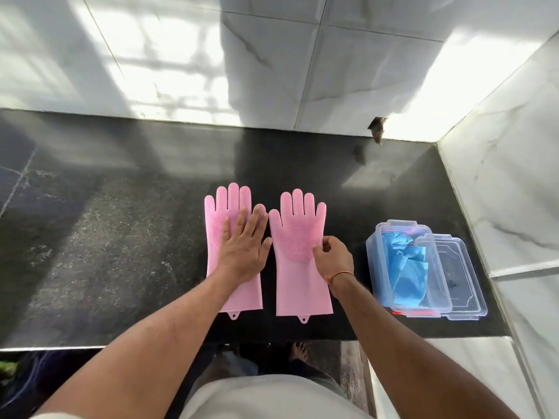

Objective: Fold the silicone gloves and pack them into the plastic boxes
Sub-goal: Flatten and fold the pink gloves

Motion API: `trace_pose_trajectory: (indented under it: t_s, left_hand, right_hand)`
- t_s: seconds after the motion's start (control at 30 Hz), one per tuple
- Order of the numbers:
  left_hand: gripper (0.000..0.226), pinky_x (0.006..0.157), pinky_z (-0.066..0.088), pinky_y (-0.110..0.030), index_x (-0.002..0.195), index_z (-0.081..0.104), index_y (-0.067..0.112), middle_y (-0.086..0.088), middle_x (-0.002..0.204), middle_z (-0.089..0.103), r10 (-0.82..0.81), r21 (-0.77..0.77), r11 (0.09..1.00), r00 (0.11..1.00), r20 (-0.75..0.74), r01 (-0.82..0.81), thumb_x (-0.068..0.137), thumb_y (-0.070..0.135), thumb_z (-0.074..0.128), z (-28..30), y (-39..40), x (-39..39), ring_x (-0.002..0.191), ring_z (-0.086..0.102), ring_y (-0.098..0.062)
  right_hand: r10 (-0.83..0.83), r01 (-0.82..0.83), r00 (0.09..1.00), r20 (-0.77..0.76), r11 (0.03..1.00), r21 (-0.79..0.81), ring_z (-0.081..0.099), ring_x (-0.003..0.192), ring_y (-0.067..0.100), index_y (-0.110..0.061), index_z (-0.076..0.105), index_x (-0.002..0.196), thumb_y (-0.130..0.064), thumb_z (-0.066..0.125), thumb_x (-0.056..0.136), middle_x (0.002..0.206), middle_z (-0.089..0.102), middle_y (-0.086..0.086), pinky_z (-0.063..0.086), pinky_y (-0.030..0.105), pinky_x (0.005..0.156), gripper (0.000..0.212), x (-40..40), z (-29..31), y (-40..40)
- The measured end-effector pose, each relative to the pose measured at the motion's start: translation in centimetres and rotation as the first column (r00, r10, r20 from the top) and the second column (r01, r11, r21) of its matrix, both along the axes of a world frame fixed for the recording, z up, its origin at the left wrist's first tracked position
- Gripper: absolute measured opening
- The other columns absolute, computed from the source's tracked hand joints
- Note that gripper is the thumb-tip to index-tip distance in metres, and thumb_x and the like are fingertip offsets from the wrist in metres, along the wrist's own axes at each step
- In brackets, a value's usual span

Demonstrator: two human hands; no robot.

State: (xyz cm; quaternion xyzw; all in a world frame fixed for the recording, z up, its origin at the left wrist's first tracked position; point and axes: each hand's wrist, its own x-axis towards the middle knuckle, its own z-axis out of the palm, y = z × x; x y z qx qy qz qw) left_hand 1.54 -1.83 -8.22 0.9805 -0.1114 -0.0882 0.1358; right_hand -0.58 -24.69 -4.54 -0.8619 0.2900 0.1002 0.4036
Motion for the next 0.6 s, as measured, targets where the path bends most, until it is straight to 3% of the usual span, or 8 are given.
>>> trace_pose_trajectory:
  t_s: [0.07, 0.13, 0.2, 0.27, 0.37, 0.43, 0.5, 0.6]
  left_hand:
    - [0.073, 0.134, -0.016, -0.054, 0.174, -0.012, 0.030, 0.014, 0.182, -0.018, 0.036, -0.052, 0.998, 0.998, -0.049, -0.038, 0.111, 0.055, 0.013, 0.6, -0.2, 0.3, 0.169, -0.018, -0.022]
    - [0.072, 0.134, -0.013, -0.053, 0.176, 0.001, 0.028, 0.010, 0.183, -0.002, 0.071, -0.124, 0.990, 0.997, -0.034, -0.075, 0.112, 0.053, 0.022, 1.6, -1.0, 0.6, 0.170, -0.006, -0.026]
    - [0.068, 0.134, 0.012, -0.056, 0.171, 0.021, 0.026, 0.003, 0.173, 0.025, 0.069, -0.169, 0.984, 0.997, 0.037, -0.062, 0.110, 0.050, 0.036, 3.0, -2.5, 0.9, 0.162, 0.021, -0.031]
    - [0.065, 0.121, 0.039, -0.054, 0.165, 0.033, 0.022, -0.002, 0.157, 0.049, 0.061, -0.247, 0.968, 0.997, 0.050, -0.047, 0.107, 0.045, 0.049, 4.2, -4.5, 1.3, 0.143, 0.044, -0.030]
    - [0.053, 0.099, 0.061, -0.049, 0.153, 0.049, 0.020, -0.003, 0.132, 0.070, 0.086, -0.402, 0.911, 0.996, -0.025, -0.089, 0.105, 0.040, 0.060, 5.8, -7.4, 2.0, 0.113, 0.065, -0.025]
    - [0.047, 0.095, 0.063, -0.045, 0.140, 0.059, 0.020, -0.001, 0.123, 0.074, 0.101, -0.374, 0.922, 0.995, -0.009, -0.097, 0.102, 0.045, 0.065, 6.0, -8.9, 2.4, 0.107, 0.069, -0.024]
    - [0.054, 0.094, 0.061, -0.041, 0.132, 0.063, 0.018, -0.001, 0.120, 0.074, 0.120, -0.304, 0.946, 0.993, -0.008, -0.117, 0.096, 0.058, 0.070, 6.0, -10.2, 2.6, 0.106, 0.071, -0.025]
    - [0.067, 0.095, 0.057, -0.040, 0.131, 0.062, 0.016, -0.002, 0.123, 0.072, 0.132, -0.169, 0.977, 0.991, -0.021, -0.134, 0.087, 0.066, 0.077, 5.7, -11.5, 2.8, 0.110, 0.069, -0.026]
  right_hand:
    - [0.009, -0.010, 1.000, 0.030, 0.999, 0.038, 0.062, 0.083, 0.006, -0.026, 0.066, 0.109, -0.029, 0.065, 0.106, 0.104, 0.070, -0.007, 0.057, 0.037, 0.097, 0.004, 0.3, 0.1, 0.4]
    - [0.022, -0.026, 0.999, 0.050, 0.996, 0.089, 0.063, 0.085, 0.004, -0.023, 0.069, 0.115, -0.030, 0.065, 0.105, 0.106, 0.073, -0.008, 0.058, 0.035, 0.095, 0.012, 0.5, 0.2, 0.7]
    - [0.046, -0.053, 0.997, 0.056, 0.989, 0.136, 0.065, 0.089, 0.003, -0.026, 0.068, 0.122, -0.031, 0.067, 0.103, 0.103, 0.071, -0.015, 0.058, 0.033, 0.093, 0.020, 0.5, 0.7, 1.0]
    - [0.103, -0.110, 0.993, 0.056, 0.984, 0.137, 0.066, 0.089, 0.002, -0.032, 0.065, 0.128, -0.033, 0.071, 0.099, 0.099, 0.068, -0.022, 0.056, 0.025, 0.084, 0.029, 0.1, 1.3, 0.8]
    - [0.166, -0.169, 0.986, 0.036, 0.980, 0.101, 0.067, 0.087, 0.005, -0.034, 0.060, 0.136, -0.035, 0.075, 0.097, 0.099, 0.068, -0.020, 0.052, 0.018, 0.073, 0.042, -1.8, 2.0, -0.1]
    - [0.158, -0.155, 0.987, -0.021, 0.983, 0.098, 0.068, 0.092, 0.008, -0.030, 0.057, 0.144, -0.033, 0.075, 0.098, 0.105, 0.067, -0.018, 0.059, 0.026, 0.085, 0.049, -3.5, 2.1, -0.6]
    - [0.128, -0.119, 0.988, -0.084, 0.988, 0.102, 0.067, 0.098, 0.011, -0.028, 0.054, 0.148, -0.033, 0.076, 0.099, 0.110, 0.065, -0.015, 0.061, 0.036, 0.097, 0.054, -5.2, 2.0, -0.8]
    - [0.047, -0.027, 0.993, -0.112, 0.984, 0.175, 0.066, 0.093, 0.008, -0.026, 0.057, 0.141, -0.028, 0.082, 0.094, 0.106, 0.062, -0.017, 0.062, 0.036, 0.099, 0.053, -7.3, 1.8, -0.4]
